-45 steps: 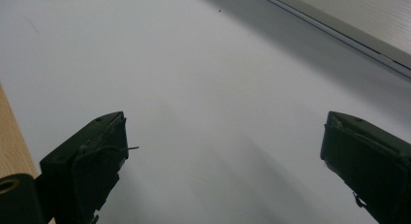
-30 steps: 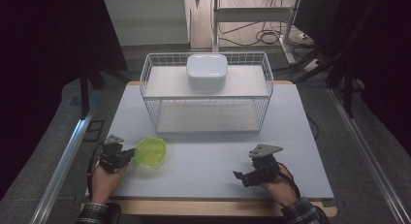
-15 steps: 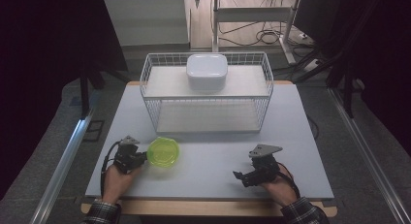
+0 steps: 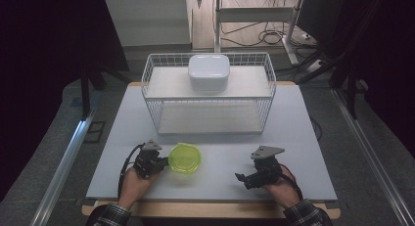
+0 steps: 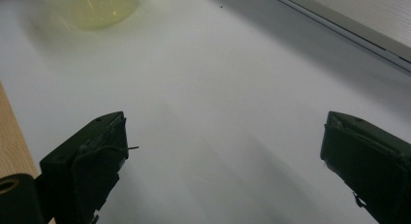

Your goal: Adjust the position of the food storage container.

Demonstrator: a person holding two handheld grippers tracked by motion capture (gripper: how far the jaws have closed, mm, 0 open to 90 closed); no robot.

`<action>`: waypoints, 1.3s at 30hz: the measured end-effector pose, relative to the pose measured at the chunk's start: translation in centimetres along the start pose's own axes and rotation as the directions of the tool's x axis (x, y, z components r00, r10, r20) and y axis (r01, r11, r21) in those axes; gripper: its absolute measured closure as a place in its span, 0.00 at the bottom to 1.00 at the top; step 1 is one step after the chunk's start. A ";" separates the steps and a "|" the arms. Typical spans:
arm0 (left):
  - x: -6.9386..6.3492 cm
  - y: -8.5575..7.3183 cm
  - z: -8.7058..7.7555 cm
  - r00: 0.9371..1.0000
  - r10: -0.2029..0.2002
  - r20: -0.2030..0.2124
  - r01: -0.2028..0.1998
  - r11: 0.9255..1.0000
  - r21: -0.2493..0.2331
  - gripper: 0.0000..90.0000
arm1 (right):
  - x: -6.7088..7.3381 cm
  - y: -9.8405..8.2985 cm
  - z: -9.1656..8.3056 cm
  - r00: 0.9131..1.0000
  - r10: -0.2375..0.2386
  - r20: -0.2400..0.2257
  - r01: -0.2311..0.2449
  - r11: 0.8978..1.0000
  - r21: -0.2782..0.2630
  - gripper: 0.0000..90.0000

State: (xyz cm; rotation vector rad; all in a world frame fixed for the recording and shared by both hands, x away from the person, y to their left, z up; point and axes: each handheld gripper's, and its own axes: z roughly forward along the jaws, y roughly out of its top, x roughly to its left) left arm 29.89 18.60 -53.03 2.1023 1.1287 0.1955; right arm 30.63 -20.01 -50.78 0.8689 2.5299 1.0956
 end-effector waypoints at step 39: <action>-5.4 1.7 2.2 0.981 0.160 0.107 -0.161 0.987 0.003 0.98 | 0.0 0.0 -0.1 1.000 0.026 -0.007 -0.026 1.000 -0.001 0.05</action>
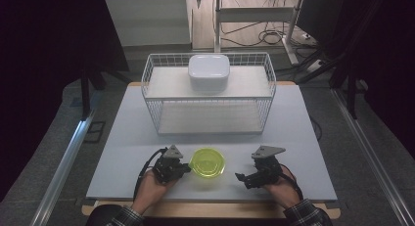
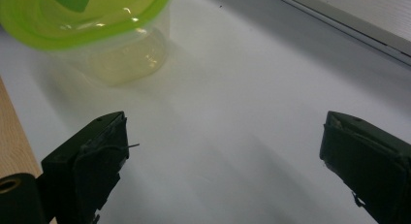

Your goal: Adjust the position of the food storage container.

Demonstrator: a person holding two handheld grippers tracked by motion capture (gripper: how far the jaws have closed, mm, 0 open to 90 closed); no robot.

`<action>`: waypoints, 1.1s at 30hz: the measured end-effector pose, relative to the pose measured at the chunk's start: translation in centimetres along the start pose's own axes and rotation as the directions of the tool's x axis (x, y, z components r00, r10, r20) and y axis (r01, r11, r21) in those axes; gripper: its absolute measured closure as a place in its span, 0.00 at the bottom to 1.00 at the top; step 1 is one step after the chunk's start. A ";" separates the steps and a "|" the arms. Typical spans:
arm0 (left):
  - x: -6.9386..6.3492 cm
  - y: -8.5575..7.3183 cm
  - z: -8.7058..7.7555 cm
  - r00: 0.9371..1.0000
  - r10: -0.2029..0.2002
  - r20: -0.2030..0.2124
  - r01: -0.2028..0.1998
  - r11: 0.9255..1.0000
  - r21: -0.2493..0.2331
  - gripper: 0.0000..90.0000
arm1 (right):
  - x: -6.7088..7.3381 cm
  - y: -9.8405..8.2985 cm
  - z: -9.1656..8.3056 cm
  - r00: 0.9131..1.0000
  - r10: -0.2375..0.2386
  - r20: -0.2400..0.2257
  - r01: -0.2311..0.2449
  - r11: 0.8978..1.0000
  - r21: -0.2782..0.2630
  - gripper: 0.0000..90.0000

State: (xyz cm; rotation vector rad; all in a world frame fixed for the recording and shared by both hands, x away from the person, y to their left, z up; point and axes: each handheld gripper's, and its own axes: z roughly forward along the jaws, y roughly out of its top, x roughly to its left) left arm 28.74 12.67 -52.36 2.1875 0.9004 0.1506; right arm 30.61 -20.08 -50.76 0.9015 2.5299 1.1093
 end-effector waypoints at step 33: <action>0.1 -1.6 -3.2 0.998 0.005 -0.070 -0.011 0.996 -0.086 0.15 | -0.7 0.0 -0.6 0.999 0.036 0.002 -0.036 0.999 -0.029 0.04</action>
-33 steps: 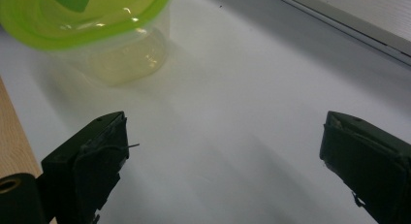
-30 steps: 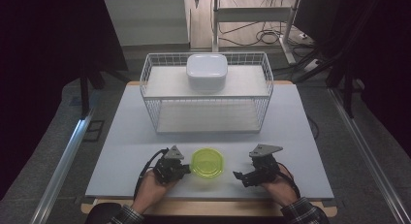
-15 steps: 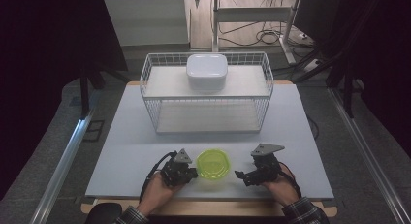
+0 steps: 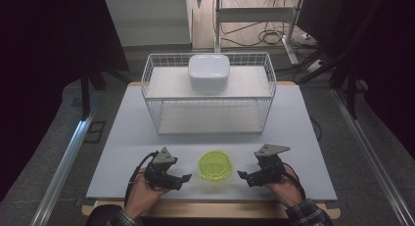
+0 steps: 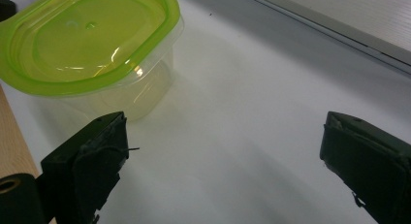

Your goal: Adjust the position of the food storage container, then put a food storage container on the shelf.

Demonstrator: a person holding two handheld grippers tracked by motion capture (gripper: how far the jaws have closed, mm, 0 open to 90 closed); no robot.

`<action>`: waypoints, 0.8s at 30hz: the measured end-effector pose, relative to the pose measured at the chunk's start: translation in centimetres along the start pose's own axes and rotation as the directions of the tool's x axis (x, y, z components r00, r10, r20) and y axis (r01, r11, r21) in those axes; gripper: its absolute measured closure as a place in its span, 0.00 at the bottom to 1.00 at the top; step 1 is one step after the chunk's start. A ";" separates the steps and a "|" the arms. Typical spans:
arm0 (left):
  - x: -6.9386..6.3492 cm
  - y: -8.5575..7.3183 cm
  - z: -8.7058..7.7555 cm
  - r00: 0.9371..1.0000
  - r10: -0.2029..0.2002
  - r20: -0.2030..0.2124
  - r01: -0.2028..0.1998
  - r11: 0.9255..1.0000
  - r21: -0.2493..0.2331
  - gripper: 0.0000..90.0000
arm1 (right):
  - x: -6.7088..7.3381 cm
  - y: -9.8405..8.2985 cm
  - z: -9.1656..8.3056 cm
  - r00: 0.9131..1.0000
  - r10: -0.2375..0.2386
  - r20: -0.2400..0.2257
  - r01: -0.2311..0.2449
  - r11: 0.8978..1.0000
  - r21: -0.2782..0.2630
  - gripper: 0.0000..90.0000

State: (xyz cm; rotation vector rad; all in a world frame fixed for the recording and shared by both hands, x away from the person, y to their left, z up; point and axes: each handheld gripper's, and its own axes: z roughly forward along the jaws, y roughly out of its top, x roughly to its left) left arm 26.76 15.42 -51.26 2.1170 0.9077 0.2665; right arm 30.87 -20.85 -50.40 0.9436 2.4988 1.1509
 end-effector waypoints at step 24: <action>0.5 -1.7 -0.4 0.998 0.047 -0.052 -0.050 0.998 -0.042 0.02 | 0.1 0.8 -0.7 0.993 0.114 -0.031 -0.114 0.993 -0.001 0.07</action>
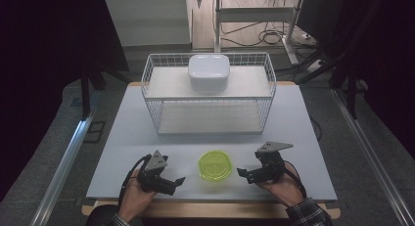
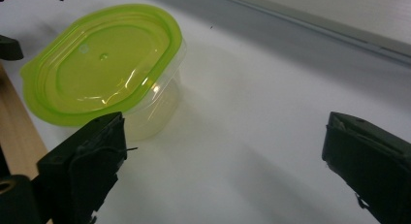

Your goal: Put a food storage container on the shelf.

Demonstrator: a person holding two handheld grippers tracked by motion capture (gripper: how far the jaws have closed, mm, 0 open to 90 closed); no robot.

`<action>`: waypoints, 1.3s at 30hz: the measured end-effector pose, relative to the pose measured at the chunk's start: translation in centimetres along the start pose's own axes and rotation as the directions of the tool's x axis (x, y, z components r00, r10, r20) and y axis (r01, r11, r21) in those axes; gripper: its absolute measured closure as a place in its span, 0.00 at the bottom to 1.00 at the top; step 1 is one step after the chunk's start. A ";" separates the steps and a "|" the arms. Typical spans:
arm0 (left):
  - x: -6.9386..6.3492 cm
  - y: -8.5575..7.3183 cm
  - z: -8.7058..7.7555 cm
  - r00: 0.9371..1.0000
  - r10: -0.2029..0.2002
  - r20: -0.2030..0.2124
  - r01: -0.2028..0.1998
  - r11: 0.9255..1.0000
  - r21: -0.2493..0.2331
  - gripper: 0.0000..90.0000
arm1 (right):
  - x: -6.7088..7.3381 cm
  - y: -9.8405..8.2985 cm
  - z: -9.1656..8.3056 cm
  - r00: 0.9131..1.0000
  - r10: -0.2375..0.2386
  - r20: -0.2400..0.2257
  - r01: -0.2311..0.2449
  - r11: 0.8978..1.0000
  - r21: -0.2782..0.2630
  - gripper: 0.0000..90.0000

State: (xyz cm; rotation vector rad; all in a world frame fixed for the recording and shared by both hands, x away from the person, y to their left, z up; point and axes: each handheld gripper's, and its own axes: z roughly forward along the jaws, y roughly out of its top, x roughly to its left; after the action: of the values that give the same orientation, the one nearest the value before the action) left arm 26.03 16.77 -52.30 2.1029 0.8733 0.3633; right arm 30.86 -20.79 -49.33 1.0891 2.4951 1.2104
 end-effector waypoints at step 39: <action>-0.3 -0.1 0.4 0.999 0.041 0.002 -0.041 0.999 0.026 0.03 | -0.6 3.3 2.3 0.940 0.234 -0.250 -0.218 0.972 0.091 0.62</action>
State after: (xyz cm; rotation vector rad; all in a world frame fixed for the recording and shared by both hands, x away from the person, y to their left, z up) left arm 25.92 16.37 -52.59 2.1469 0.8393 0.3742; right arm 34.09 -18.37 -48.52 1.3453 2.6719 1.4297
